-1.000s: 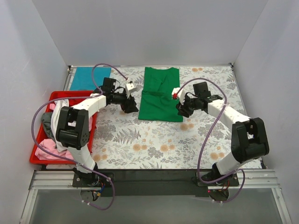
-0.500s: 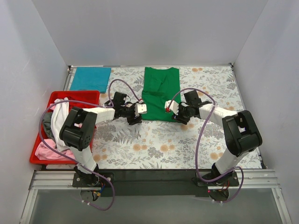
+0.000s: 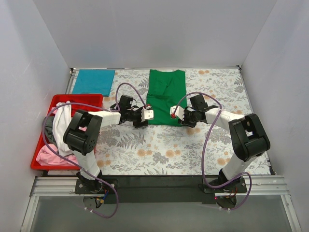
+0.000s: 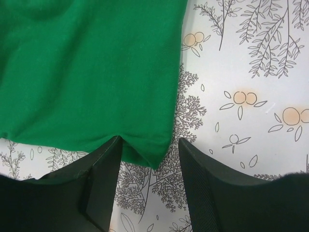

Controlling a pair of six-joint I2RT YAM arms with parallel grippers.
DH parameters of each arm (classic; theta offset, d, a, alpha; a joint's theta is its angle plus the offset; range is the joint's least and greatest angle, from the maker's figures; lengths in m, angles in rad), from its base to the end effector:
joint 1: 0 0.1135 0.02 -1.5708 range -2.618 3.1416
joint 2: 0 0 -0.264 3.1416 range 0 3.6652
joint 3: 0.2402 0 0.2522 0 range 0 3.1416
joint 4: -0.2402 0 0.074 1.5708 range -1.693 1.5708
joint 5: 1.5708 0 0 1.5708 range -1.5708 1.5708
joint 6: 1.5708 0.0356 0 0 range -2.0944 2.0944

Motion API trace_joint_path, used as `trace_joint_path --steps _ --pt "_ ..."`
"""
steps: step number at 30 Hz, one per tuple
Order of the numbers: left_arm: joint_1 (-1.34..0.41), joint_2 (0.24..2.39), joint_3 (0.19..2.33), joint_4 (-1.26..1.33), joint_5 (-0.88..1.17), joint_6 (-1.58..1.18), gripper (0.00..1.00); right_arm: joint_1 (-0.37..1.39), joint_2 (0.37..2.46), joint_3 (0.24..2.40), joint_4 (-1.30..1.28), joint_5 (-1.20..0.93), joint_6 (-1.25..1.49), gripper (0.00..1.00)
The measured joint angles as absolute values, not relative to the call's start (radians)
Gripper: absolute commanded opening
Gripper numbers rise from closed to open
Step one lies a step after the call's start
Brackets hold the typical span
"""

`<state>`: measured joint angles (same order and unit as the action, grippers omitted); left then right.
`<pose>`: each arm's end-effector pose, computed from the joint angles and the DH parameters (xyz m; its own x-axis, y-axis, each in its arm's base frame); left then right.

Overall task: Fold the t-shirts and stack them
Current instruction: Fold the tshirt

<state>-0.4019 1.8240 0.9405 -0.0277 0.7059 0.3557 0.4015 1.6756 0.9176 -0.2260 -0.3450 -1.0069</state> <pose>0.3130 -0.1581 0.1379 -0.4507 0.4795 -0.7530 0.8753 0.4031 -0.2671 0.2956 0.1386 0.1617 0.0468 -0.8442 -0.5340 -0.9365 0.1488 -0.3175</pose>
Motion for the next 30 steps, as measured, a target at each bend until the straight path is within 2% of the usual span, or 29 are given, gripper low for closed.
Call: trace_joint_path --steps 5,11,19,23,30 --pt "-0.404 1.816 0.927 -0.015 0.706 0.397 0.48 0.402 1.679 0.918 -0.224 -0.346 -1.024 0.27" --pt "-0.410 1.788 0.885 0.049 0.652 0.394 0.48 0.402 1.681 0.912 -0.215 -0.346 -1.039 0.15" --pt "-0.393 1.729 0.877 0.052 0.669 0.392 0.49 0.402 1.681 0.912 -0.214 -0.346 -1.060 0.12" --pt "-0.389 1.716 0.886 0.017 0.714 0.406 0.46 0.402 1.681 0.912 -0.214 -0.346 -1.069 0.02" --pt "-0.391 1.788 0.944 -0.069 0.760 0.451 0.41 0.402 1.681 0.912 -0.216 -0.347 -1.078 0.01"
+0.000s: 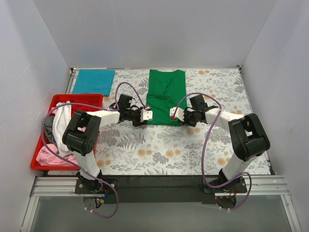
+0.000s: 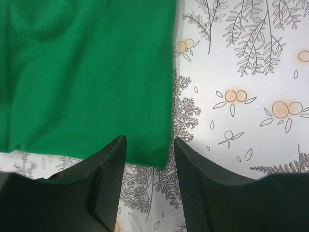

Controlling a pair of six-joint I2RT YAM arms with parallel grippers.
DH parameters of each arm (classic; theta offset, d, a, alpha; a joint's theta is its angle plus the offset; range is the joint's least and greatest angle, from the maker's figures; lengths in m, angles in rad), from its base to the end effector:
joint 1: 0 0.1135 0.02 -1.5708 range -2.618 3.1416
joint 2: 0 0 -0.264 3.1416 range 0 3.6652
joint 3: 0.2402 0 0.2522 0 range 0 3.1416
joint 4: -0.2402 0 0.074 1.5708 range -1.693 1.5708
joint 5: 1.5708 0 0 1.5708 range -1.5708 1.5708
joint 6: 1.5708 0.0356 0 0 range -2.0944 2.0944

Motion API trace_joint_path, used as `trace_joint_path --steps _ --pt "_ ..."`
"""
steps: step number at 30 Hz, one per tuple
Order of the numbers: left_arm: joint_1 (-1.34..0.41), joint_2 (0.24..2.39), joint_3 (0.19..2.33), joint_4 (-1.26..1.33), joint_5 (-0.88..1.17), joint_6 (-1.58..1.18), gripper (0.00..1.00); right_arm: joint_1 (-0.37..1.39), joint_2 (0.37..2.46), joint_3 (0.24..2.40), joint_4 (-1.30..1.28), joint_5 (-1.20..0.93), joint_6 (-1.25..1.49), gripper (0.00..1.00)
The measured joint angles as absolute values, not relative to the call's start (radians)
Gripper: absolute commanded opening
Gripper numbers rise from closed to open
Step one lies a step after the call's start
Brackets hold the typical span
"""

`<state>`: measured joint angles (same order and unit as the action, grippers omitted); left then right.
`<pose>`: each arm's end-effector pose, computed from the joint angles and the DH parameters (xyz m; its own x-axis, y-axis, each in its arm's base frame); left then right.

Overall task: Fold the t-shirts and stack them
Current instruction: Fold the tshirt

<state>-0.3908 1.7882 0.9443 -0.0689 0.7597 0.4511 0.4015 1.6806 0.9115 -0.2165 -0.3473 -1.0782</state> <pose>0.3102 -0.1543 0.1491 -0.3682 0.4936 -0.7879 0.9180 0.3275 -0.2238 0.2954 0.1386 0.1591 0.1134 -0.8519 -0.5112 -0.9317 0.0875 -0.3525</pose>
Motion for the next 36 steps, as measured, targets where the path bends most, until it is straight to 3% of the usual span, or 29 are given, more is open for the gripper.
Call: trace_joint_path --steps 5,10,20,36 --pt "-0.392 1.851 0.979 -0.115 0.773 0.477 0.33 0.402 1.681 0.912 -0.218 -0.349 -1.081 0.01" --pt "-0.395 1.868 1.005 -0.157 0.767 0.516 0.00 0.402 1.681 0.914 -0.227 -0.357 -1.084 0.01" --pt "-0.399 1.785 1.080 -0.398 0.775 0.462 0.00 0.402 1.562 0.929 -0.442 -0.428 -1.041 0.01" --pt "-0.430 1.264 1.069 -0.837 0.880 0.348 0.00 0.500 1.090 0.943 -0.900 -0.595 -0.956 0.01"
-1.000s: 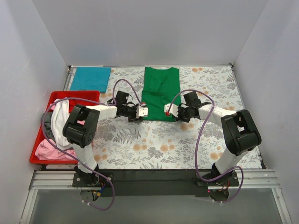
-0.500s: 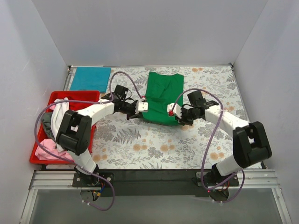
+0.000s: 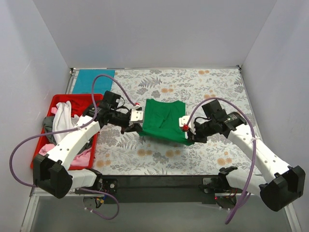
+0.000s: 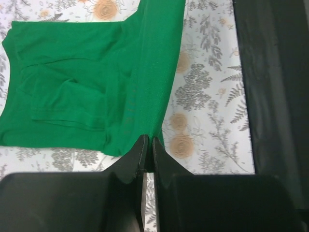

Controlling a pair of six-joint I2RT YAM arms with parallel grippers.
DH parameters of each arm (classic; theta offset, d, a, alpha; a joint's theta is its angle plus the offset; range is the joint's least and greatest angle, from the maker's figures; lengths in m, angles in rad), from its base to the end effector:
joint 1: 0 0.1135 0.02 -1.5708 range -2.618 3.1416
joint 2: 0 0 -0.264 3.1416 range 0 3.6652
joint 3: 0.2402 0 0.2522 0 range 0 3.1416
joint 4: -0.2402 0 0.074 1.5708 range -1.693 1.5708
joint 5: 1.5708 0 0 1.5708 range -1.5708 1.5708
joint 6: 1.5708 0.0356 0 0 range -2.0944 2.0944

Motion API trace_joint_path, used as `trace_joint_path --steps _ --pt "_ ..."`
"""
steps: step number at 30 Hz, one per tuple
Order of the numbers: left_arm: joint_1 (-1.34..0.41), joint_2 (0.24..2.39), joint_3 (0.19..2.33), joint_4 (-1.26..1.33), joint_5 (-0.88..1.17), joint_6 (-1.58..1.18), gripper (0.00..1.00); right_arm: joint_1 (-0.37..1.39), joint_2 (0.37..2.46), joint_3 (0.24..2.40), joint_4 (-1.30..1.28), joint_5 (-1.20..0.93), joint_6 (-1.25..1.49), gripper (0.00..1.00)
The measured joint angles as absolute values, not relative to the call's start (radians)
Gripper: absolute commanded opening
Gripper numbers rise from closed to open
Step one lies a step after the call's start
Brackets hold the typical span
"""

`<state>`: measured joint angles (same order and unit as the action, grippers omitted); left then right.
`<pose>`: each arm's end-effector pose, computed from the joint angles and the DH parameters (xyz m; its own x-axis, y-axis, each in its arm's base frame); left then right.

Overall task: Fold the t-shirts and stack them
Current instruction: Fold the tshirt

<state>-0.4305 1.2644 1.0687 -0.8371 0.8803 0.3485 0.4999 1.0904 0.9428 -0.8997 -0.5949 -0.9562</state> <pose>0.2083 -0.1259 0.2934 -0.5201 0.4782 -0.7077 0.8537 0.2667 -0.4472 0.1667 0.1138 0.2813 0.0869 -0.7235 -0.6848 -0.9917 0.0025 -0.1286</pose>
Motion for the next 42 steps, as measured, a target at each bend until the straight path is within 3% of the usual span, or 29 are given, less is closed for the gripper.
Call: trace_joint_path --steps 7,19,31,38,42 --pt "-0.377 1.345 1.152 -0.900 0.905 0.285 0.00 0.479 1.216 1.082 -0.979 -0.611 -0.970 0.01" --pt "-0.288 1.898 1.585 -0.839 0.919 0.282 0.00 0.312 1.761 1.483 -1.004 -0.616 -1.145 0.01" --pt "-0.241 2.226 1.752 -0.643 0.890 0.196 0.00 0.250 2.267 1.892 -0.994 -0.598 -1.185 0.01" --pt "-0.243 2.298 1.763 -0.579 0.867 0.143 0.00 0.247 2.323 1.924 -0.986 -0.602 -1.171 0.01" --pt "-0.255 2.273 1.705 -0.567 0.865 0.152 0.00 0.250 2.271 1.835 -0.936 -0.606 -1.174 0.01"
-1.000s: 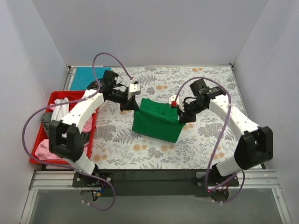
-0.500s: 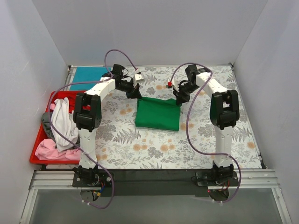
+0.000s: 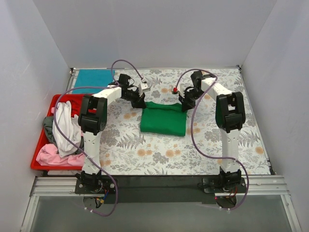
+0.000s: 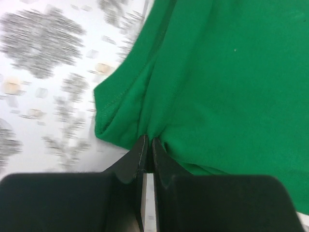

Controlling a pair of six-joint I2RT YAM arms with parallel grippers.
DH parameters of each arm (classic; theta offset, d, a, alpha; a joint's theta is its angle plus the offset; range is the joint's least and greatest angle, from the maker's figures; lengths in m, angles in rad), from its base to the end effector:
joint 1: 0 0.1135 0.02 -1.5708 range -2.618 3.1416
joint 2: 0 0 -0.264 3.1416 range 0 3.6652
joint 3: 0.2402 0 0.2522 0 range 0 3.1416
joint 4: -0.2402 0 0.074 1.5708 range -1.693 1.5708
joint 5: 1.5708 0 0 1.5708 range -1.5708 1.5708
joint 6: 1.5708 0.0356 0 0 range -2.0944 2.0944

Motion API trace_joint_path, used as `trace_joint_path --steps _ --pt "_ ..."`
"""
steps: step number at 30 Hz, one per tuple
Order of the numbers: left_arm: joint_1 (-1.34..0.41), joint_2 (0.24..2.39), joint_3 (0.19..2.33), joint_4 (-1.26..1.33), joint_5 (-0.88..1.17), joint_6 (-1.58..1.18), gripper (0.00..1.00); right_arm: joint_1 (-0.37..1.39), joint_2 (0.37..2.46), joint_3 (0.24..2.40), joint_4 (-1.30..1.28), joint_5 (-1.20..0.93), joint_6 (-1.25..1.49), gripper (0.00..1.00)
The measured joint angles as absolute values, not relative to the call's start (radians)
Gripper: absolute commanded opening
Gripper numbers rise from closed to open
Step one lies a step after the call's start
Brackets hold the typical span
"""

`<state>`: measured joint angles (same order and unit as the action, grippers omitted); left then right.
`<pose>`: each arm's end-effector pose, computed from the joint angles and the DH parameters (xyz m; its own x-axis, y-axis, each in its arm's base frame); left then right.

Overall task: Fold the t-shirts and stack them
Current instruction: Fold the tshirt

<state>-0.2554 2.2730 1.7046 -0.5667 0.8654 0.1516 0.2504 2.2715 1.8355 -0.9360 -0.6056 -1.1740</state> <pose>0.4481 -0.1450 0.1457 -0.7954 0.3089 -0.5214 0.6017 0.5053 -0.6186 0.4387 0.1331 0.1650 -0.0787 -0.8028 -0.5910 -0.9968 0.0730 0.0335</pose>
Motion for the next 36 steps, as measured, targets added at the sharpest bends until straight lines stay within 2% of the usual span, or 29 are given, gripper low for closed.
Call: trace_joint_path --steps 4,7,14,16,17,18,19,20,22,23,24,26,27,29,31,36 --pt "-0.271 2.200 1.596 -0.604 0.876 0.169 0.00 0.258 2.187 1.722 -0.948 -0.604 -1.171 0.01" --pt "-0.280 2.158 1.593 -0.642 0.882 0.163 0.00 0.265 2.127 1.687 -0.968 -0.602 -1.171 0.01" --pt "-0.258 2.167 1.748 -0.657 0.888 0.133 0.00 0.262 2.115 1.758 -0.974 -0.607 -1.156 0.01" --pt "-0.253 2.197 1.790 -0.648 0.885 0.128 0.00 0.262 2.164 1.798 -0.973 -0.605 -1.154 0.06" --pt "-0.251 2.210 1.796 -0.641 0.883 0.123 0.02 0.262 2.193 1.820 -0.972 -0.604 -1.151 0.09" --pt "-0.249 2.223 1.796 -0.634 0.880 0.120 0.06 0.262 2.223 1.843 -0.971 -0.602 -1.150 0.22" --pt "-0.248 2.238 1.796 -0.627 0.878 0.114 0.18 0.262 2.252 1.865 -0.971 -0.601 -1.142 0.31" --pt "-0.246 2.255 1.796 -0.616 0.874 0.107 0.24 0.262 2.282 1.891 -0.974 -0.598 -1.132 0.36" --pt "-0.241 2.284 1.795 -0.588 0.860 0.074 0.34 0.261 2.326 1.941 -0.973 -0.594 -1.107 0.40" --pt "-0.238 2.294 1.795 -0.569 0.850 0.047 0.44 0.259 2.335 1.962 -0.976 -0.593 -1.091 0.46" --pt "-0.233 2.300 1.795 -0.543 0.843 0.014 0.47 0.256 2.338 1.979 -0.973 -0.592 -1.069 0.53" --pt "-0.218 2.300 1.795 -0.492 0.834 -0.076 0.51 0.244 2.335 2.011 -0.959 -0.594 -1.011 0.56" --pt "-0.208 2.296 1.795 -0.462 0.834 -0.124 0.53 0.234 2.326 2.020 -0.942 -0.598 -0.976 0.72" --pt "-0.182 2.275 1.781 -0.395 0.839 -0.235 0.56 0.207 2.288 2.013 -0.910 -0.609 -0.876 0.81" --pt "-0.157 2.220 1.725 -0.333 0.845 -0.341 0.57 0.181 2.212 1.964 -0.852 -0.626 -0.771 0.82" --pt "-0.126 1.978 1.498 -0.215 0.901 -0.609 0.57 0.147 1.912 1.684 -0.666 -0.760 -0.463 0.58"
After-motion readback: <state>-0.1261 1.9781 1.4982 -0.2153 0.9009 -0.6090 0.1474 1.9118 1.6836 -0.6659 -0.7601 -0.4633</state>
